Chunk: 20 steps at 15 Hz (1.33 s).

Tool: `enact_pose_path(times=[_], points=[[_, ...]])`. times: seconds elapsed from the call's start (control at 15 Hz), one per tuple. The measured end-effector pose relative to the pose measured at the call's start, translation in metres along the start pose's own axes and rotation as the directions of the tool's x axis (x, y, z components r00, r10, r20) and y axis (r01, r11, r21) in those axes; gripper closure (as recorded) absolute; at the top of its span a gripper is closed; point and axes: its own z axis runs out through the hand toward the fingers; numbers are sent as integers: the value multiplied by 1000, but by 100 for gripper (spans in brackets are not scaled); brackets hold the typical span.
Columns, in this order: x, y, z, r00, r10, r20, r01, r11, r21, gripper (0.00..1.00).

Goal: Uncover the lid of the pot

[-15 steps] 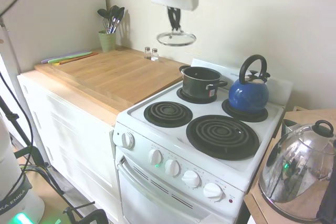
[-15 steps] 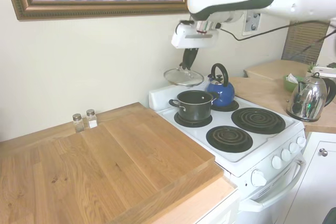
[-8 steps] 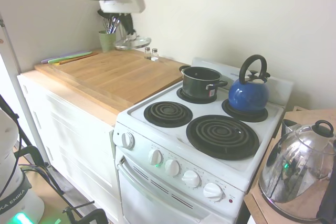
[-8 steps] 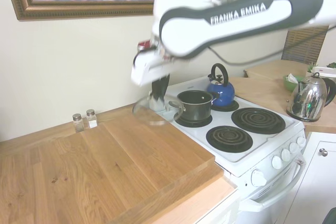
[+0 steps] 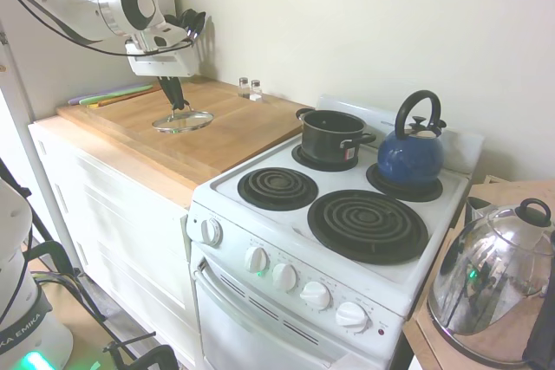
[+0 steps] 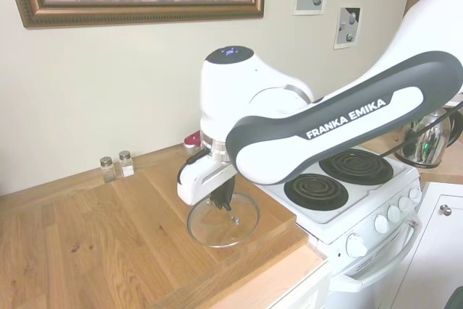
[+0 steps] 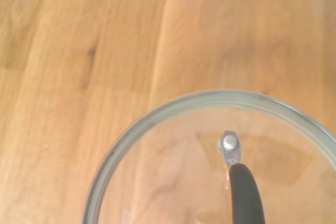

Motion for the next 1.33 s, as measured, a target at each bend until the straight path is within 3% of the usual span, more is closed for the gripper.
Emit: enact_pose_path(times=[0.47,0.8,0.87,1.33], points=[[-17,-57,31,999,-15,40,15,1000,-4,100],[1,-79,50,999,2,43,0,1000,-31,100],[3,-81,51,999,3,43,-2,999,-36,0],[4,-82,51,999,4,44,-2,999,-43,0]])
